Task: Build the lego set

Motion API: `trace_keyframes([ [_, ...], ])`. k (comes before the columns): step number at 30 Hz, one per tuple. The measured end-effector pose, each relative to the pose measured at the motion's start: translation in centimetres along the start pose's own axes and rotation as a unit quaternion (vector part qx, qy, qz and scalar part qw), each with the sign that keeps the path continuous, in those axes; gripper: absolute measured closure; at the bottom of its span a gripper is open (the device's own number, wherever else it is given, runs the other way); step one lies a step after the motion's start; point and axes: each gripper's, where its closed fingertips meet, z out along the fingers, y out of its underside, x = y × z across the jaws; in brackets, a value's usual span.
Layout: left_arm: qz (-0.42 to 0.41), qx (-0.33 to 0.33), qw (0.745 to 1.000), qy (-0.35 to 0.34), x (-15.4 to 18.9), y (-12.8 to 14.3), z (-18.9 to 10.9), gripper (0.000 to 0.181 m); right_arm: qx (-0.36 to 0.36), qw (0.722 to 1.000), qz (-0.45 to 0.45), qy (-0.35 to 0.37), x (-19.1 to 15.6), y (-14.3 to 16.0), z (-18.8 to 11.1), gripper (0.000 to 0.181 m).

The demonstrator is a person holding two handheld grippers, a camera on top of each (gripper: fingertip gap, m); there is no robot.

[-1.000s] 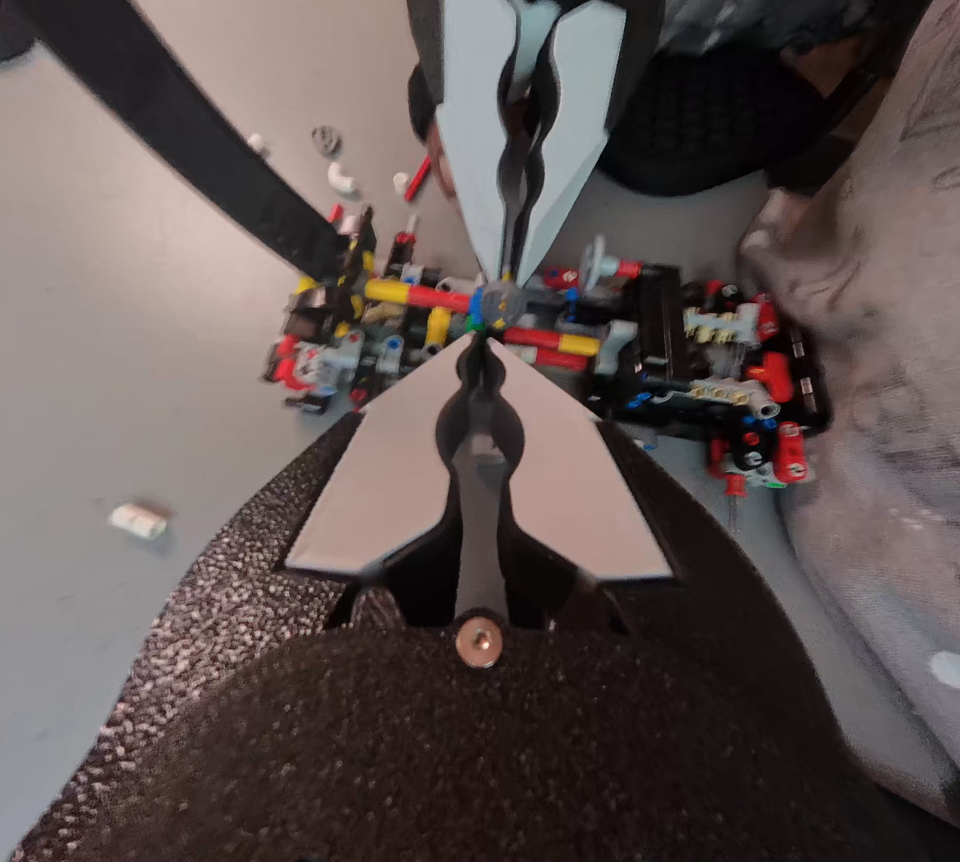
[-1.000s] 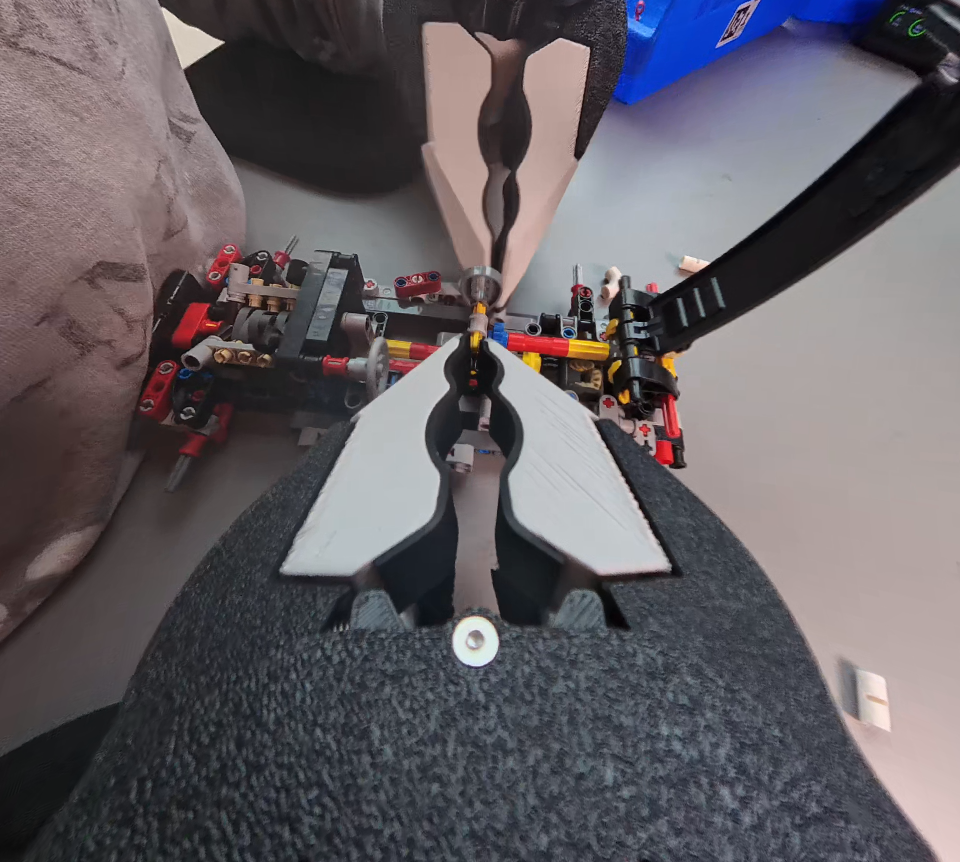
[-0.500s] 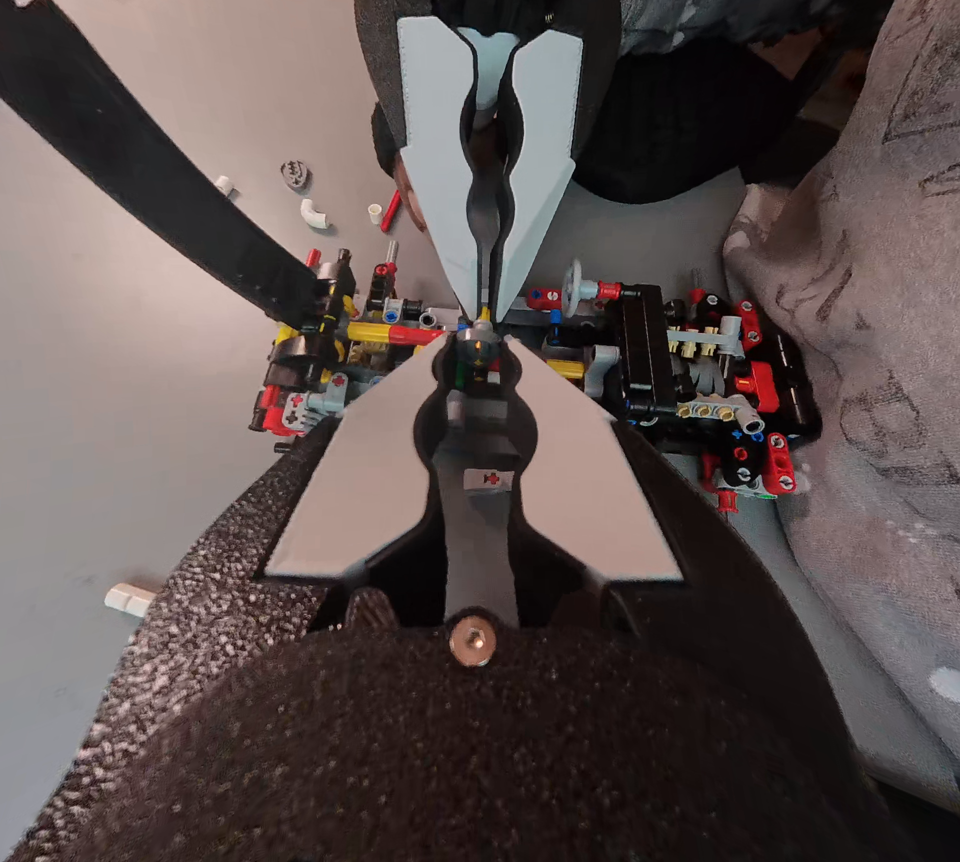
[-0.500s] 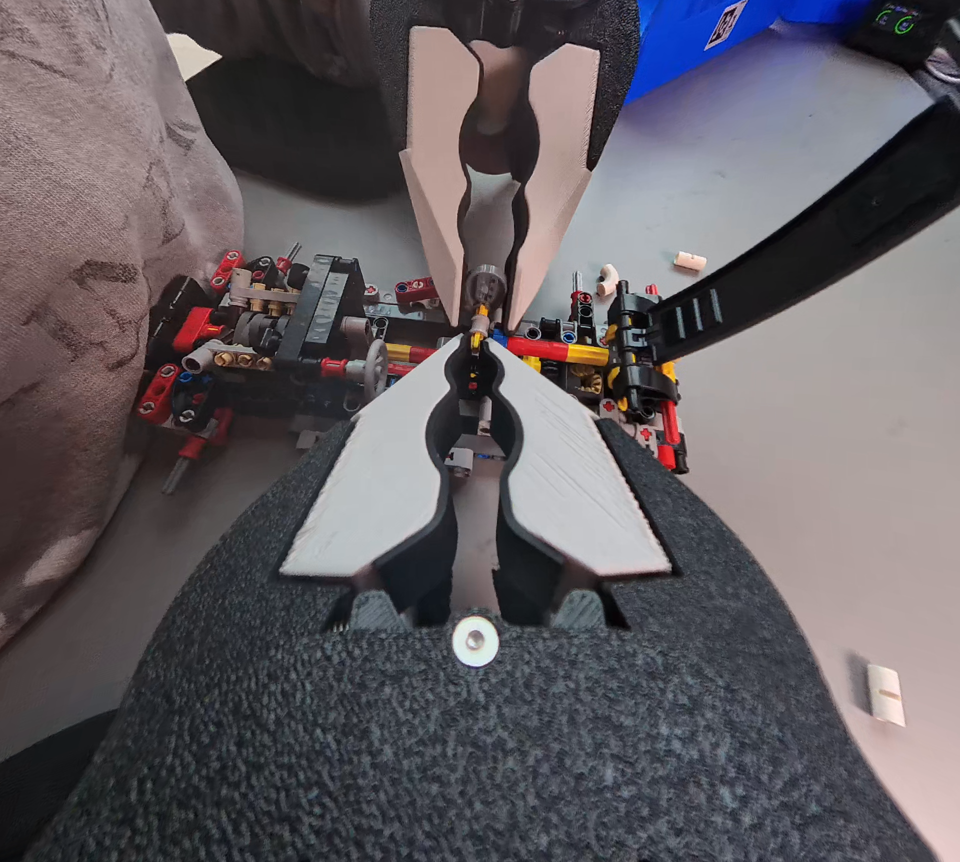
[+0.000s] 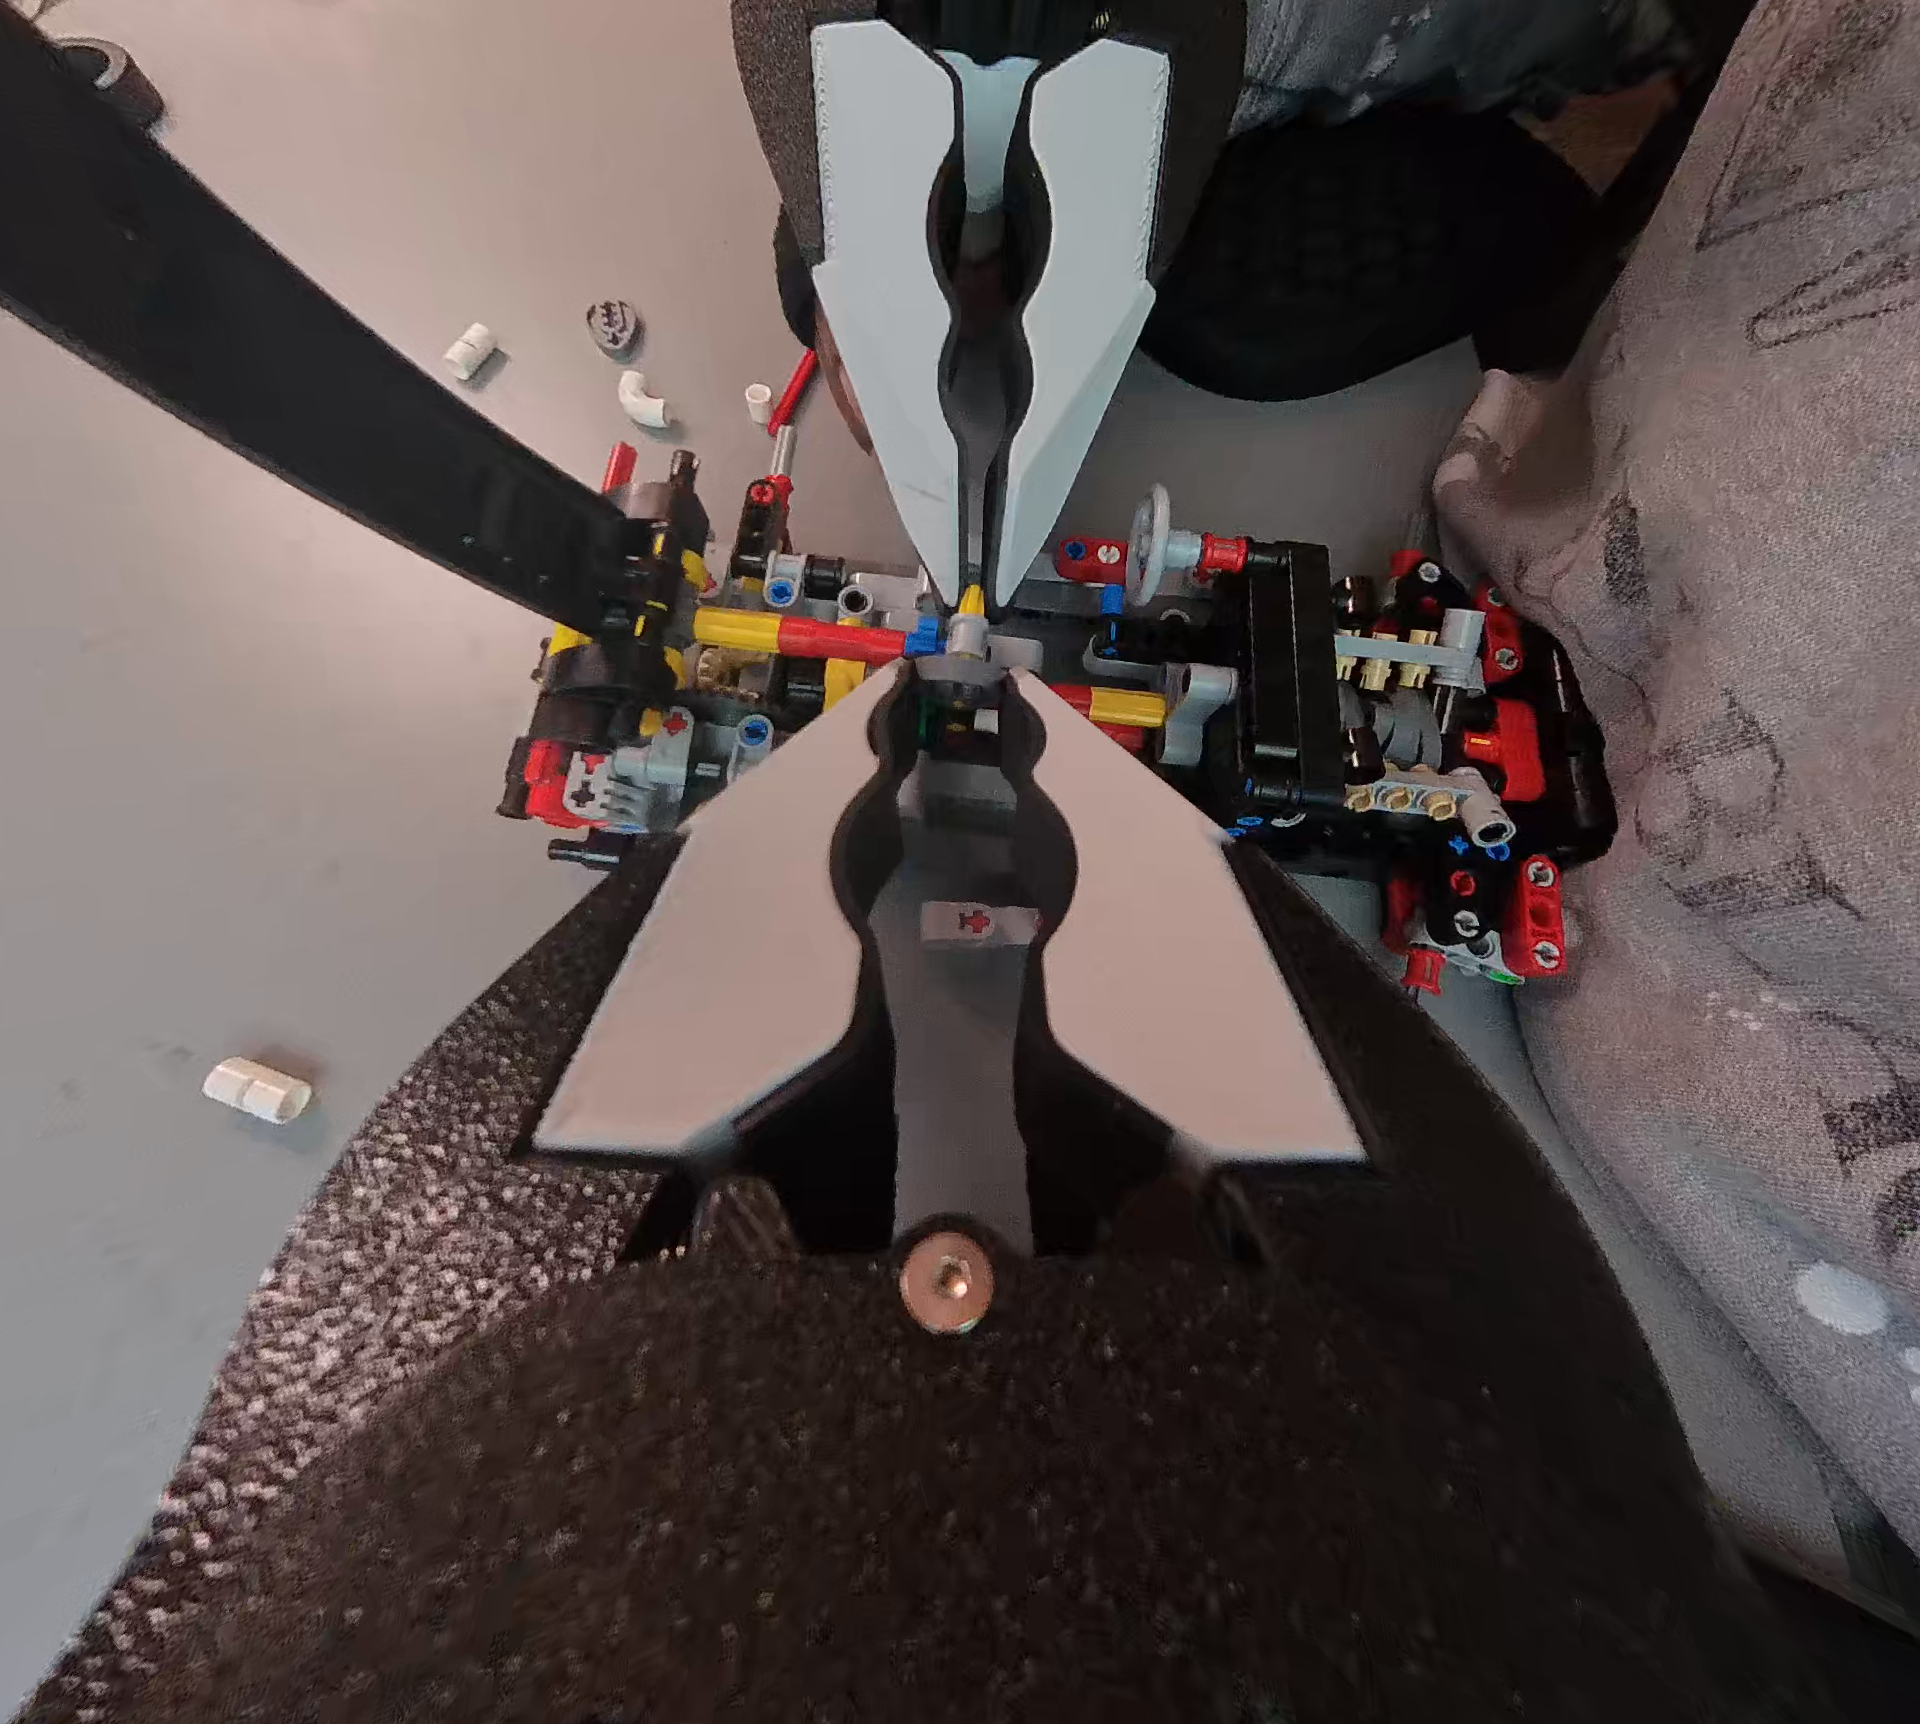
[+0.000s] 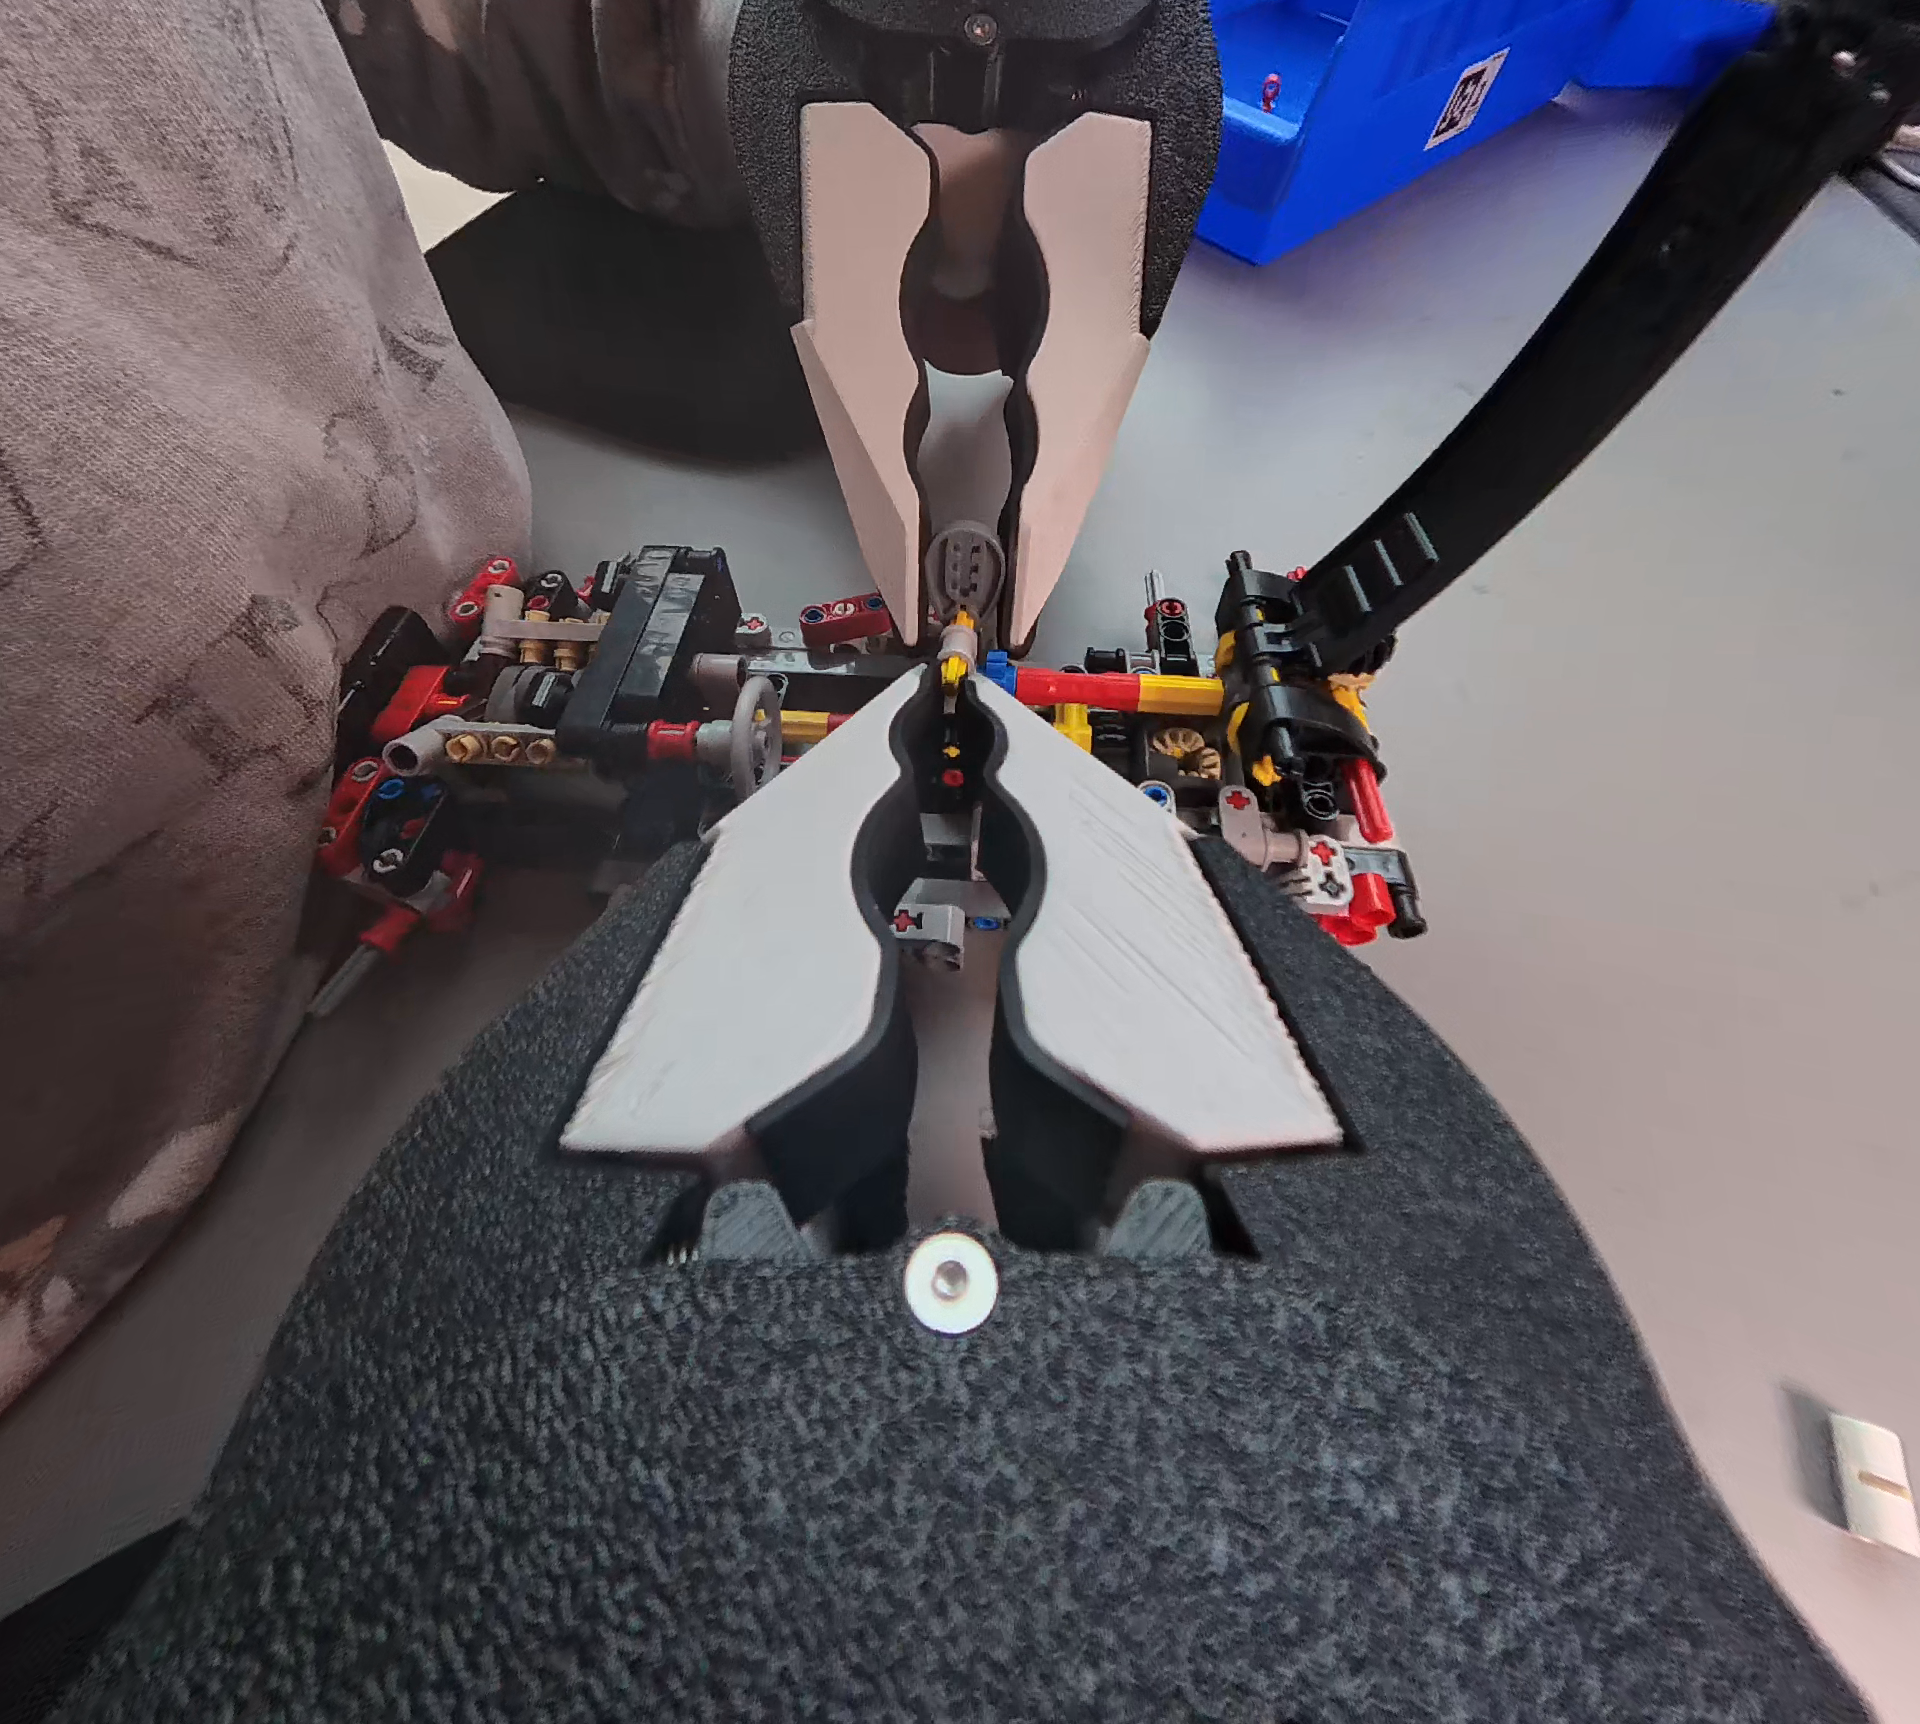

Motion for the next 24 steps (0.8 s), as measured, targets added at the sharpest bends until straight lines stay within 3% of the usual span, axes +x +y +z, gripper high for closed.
trace_keyframes([
  [4,-0.003,0.002,1.0,-0.006,0.0,0.1,-0.2,0.166,0.004,1.0,0.004,-0.001,0.0,-0.1,-0.1,0.179],
  [7,-0.046,-0.003,0.998,-0.041,-1.8,1.5,-2.0,0.168,0.011,1.0,0.013,0.004,0.3,0.2,-1.2,0.181],
  [10,0.014,-0.029,0.999,-0.022,-0.3,1.0,-0.8,0.166,0.012,1.0,-0.021,-0.005,-0.2,-0.7,0.3,0.181],
  [13,-0.009,-0.006,1.0,-0.021,-0.8,0.8,-0.6,0.166,0.004,1.0,-0.009,0.022,1.0,-0.8,-0.4,0.181],
  [18,-0.009,-0.005,1.0,-0.025,-0.8,0.5,-0.4,0.165,-0.034,0.999,-0.031,0.026,0.4,0.2,1.0,0.16],
  [24,-0.011,0.001,1.0,-0.028,-0.9,0.4,-0.3,0.165,-0.044,0.997,-0.042,0.044,1.1,-0.1,1.3,0.173],
])
